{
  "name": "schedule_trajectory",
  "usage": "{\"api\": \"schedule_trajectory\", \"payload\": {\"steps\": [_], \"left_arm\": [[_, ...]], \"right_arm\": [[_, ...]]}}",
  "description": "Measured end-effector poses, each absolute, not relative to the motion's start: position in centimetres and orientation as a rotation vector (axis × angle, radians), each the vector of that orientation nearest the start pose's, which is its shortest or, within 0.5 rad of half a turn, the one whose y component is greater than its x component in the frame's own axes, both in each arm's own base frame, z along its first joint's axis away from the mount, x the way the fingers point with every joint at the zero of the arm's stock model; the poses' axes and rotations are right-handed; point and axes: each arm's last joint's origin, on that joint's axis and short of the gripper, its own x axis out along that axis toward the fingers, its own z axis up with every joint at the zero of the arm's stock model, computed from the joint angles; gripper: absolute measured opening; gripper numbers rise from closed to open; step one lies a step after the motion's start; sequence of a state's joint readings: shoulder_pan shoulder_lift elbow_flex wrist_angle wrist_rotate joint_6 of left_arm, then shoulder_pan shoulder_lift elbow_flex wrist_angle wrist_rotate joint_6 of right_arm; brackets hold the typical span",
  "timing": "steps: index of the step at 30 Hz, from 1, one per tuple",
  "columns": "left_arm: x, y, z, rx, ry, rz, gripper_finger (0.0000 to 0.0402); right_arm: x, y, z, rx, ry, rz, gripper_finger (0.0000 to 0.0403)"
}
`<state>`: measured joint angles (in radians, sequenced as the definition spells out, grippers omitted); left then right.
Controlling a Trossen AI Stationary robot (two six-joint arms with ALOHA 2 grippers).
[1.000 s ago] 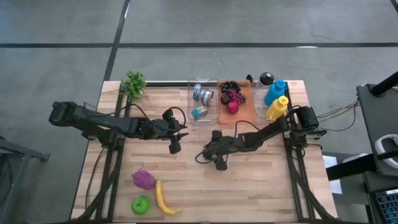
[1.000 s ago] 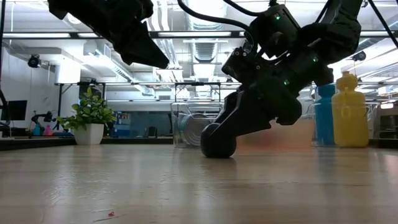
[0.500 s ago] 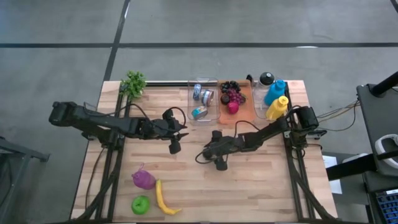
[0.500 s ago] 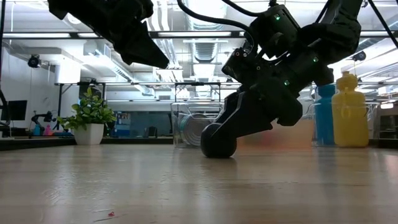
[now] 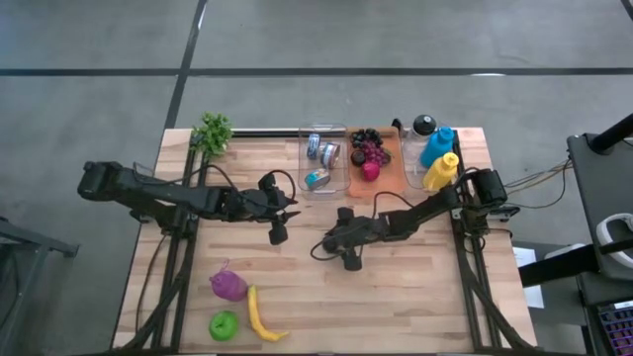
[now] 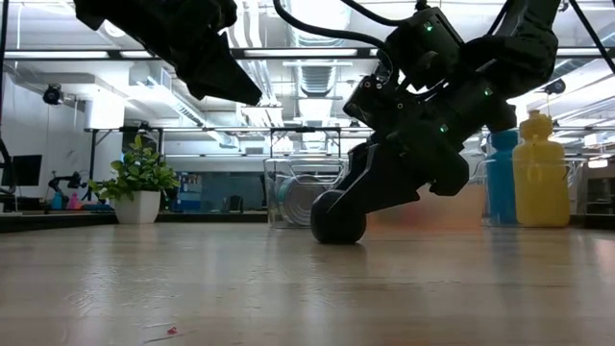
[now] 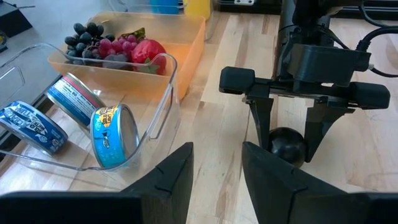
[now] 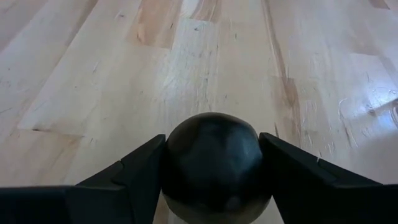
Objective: Pick & Place Food Item
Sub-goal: Put the black plum into the orange bin
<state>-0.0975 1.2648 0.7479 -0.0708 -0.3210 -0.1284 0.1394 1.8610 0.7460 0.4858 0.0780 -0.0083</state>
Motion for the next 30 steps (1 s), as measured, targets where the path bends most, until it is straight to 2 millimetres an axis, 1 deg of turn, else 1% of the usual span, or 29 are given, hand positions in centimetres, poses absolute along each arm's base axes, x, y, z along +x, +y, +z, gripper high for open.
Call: {"api": "schedule_trajectory", "payload": {"steps": [13,23,26,30], "left_arm": [[26.2,-1.6,23.4,-0.003,0.556,0.253,0.0140],[26.3,-1.7,23.4,-0.004,0.550,0.251,0.0142],[26.3,-1.7,23.4,-0.004,0.550,0.251,0.0143],[26.3,-1.7,23.4,-0.004,0.550,0.251,0.0139]], "right_arm": [[33.3,4.4,10.6,-0.076,0.625,0.061,0.0230],[33.5,4.5,11.4,-0.056,0.602,0.053,0.0227],[33.2,4.4,12.0,-0.057,0.606,0.053,0.0226],[32.9,4.4,13.7,-0.063,0.578,0.057,0.0226]]}}
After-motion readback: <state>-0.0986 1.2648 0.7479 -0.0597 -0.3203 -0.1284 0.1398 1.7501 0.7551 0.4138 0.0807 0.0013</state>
